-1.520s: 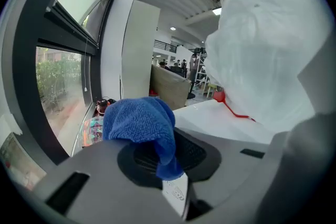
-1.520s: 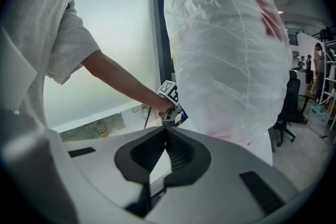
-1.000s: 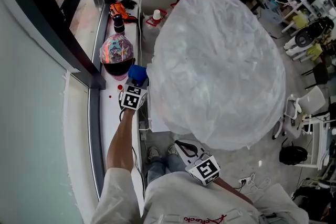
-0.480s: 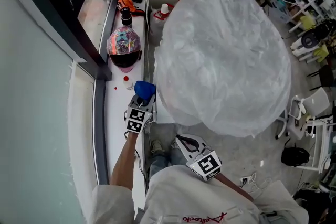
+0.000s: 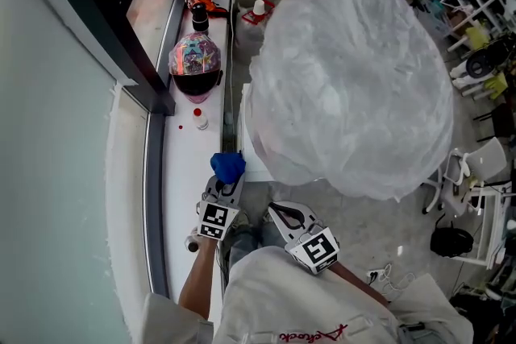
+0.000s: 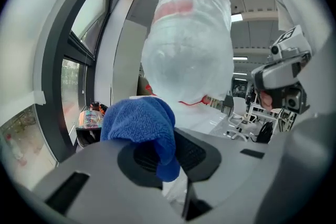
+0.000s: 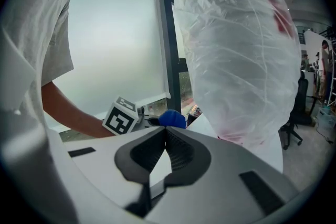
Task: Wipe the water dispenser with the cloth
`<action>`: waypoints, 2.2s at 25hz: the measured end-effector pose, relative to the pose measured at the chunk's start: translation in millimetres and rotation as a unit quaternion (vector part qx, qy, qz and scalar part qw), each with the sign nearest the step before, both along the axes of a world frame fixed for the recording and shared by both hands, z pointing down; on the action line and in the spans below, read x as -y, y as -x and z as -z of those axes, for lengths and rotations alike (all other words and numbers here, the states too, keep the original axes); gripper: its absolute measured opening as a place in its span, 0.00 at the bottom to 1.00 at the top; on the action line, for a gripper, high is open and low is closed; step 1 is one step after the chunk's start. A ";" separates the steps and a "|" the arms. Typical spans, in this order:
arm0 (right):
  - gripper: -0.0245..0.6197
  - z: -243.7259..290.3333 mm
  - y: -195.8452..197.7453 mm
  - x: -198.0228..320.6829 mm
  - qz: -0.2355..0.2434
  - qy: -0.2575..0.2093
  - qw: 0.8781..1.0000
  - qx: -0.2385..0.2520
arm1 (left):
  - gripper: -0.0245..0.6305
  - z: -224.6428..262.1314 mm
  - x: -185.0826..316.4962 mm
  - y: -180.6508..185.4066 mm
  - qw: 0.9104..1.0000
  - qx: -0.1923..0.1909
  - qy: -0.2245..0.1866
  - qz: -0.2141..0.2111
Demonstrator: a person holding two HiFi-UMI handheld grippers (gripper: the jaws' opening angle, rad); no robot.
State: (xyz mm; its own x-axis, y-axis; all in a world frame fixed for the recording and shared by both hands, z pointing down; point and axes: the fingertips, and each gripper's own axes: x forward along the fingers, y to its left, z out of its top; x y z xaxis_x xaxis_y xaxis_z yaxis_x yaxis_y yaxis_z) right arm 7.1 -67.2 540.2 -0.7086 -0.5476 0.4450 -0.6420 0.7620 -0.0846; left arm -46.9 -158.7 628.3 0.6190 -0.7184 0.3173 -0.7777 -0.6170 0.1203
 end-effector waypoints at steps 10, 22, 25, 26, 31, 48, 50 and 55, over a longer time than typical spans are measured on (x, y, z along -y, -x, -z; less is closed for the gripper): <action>0.06 -2.0 -1.2 2.4 -0.005 0.003 1.000 -0.003 | 0.13 3.5 -23.6 5.1 1.000 -0.010 -0.002 -0.005; 0.06 -8.0 -7.5 5.8 -0.020 0.015 1.000 -0.008 | 0.13 2.1 133.9 19.6 1.000 0.016 -0.024 0.003; 0.06 -9.1 -10.8 7.8 -0.024 0.019 0.999 -0.011 | 0.13 -8.8 177.4 18.9 1.000 0.017 -0.005 0.014; 0.06 -9.7 -12.4 8.2 -0.026 0.020 0.999 -0.012 | 0.13 -14.1 190.2 18.5 1.000 0.019 0.003 0.016; 0.06 -13.1 -21.8 9.1 -0.039 0.027 0.999 -0.021 | 0.13 -39.4 235.6 17.3 0.998 0.041 0.046 0.021; 0.06 -19.1 -27.4 7.8 -0.044 0.034 0.998 -0.025 | 0.13 -55.2 224.1 3.2 0.997 0.056 0.044 -0.002; 0.06 -20.0 -26.3 8.3 -0.042 0.034 0.998 -0.024 | 0.13 -55.9 206.3 2.6 0.998 0.045 0.041 0.000; 0.06 -18.6 -25.2 8.8 -0.038 0.029 0.999 -0.025 | 0.13 -52.7 154.7 0.3 0.999 0.035 0.032 -0.016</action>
State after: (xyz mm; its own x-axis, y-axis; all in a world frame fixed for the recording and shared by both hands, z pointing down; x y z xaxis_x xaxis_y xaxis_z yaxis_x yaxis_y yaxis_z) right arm 32.3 -75.9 558.8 -0.6425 -0.5708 0.5112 -0.7022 0.7057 -0.0944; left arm -47.2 -313.4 681.1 0.6158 -0.6755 0.4057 -0.7657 -0.6344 0.1060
